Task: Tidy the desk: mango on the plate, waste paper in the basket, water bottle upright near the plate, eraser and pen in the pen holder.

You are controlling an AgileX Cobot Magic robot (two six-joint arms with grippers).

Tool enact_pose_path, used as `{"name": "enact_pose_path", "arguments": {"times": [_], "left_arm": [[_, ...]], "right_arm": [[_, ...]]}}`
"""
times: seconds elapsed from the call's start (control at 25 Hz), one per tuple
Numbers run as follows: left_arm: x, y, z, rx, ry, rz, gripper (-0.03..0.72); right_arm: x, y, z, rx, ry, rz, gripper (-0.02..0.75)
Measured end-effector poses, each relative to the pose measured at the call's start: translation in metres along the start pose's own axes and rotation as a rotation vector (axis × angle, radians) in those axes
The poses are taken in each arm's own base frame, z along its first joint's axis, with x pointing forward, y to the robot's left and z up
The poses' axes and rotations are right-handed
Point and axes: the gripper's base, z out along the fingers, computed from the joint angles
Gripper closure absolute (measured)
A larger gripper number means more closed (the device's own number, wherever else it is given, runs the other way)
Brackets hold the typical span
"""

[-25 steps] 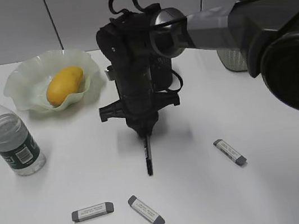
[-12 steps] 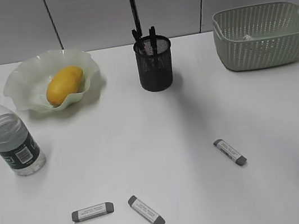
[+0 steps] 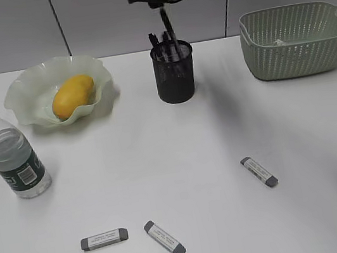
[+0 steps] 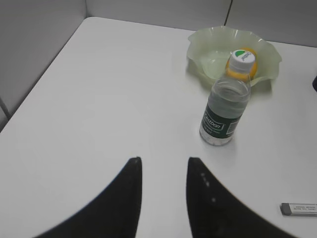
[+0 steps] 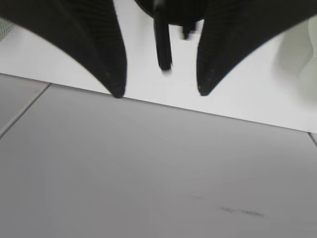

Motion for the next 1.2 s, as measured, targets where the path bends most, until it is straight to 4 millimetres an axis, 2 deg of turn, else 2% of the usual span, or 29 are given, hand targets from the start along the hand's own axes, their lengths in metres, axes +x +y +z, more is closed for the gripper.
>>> {"name": "enact_pose_path", "arguments": {"times": [0.08,0.12,0.2,0.28,0.36,0.44,0.48,0.52,0.6,0.76,0.88,1.0,1.08,1.2], "left_arm": [[0.0,0.0,0.0,0.0,0.0,0.0,0.458],[0.0,0.0,0.0,0.0,0.0,0.0,0.458],[0.0,0.0,0.0,0.0,0.0,0.0,0.458],[0.0,0.0,0.0,0.0,0.0,0.0,0.458],[0.0,0.0,0.0,0.0,0.0,0.0,0.458],[0.0,0.0,0.0,0.0,0.0,0.0,0.458],[0.0,0.0,0.0,0.0,0.0,0.0,0.458],[0.0,0.0,0.0,0.0,0.0,0.0,0.458],[0.0,0.0,0.0,0.0,0.0,0.0,0.458],[0.0,0.0,0.0,0.002,0.0,-0.001,0.454],[-0.001,-0.001,0.001,0.006,0.01,0.004,0.452],[-0.003,-0.002,0.006,0.004,0.043,0.008,0.449],[-0.004,-0.003,0.009,0.001,0.062,0.009,0.449],[-0.005,-0.004,0.012,0.006,0.08,0.028,0.447]], "right_arm": [[0.006,0.001,0.001,-0.002,0.014,-0.011,0.292],[0.009,0.0,0.001,0.004,0.029,-0.022,0.262],[0.016,-0.003,-0.004,0.017,0.081,-0.049,0.232],[0.015,-0.007,-0.024,-0.004,0.137,-0.079,0.23],[0.015,-0.014,-0.058,-0.056,0.189,-0.121,0.234],[0.021,-0.025,-0.109,-0.121,0.239,-0.118,0.237],[0.032,-0.031,-0.132,-0.149,0.276,-0.126,0.239],[0.036,-0.04,-0.163,-0.169,0.282,-0.128,0.239],[0.06,-0.06,-0.22,-0.176,0.358,-0.124,0.239],[0.1,-0.097,-0.312,-0.141,0.525,-0.139,0.239],[0.123,-0.119,-0.379,-0.195,0.447,-0.103,0.239],[0.151,-0.136,-0.425,-0.245,0.27,-0.08,0.24],[0.17,-0.146,-0.445,-0.257,0.161,-0.068,0.249],[0.195,-0.155,-0.46,-0.269,0.057,-0.054,0.267]]}}
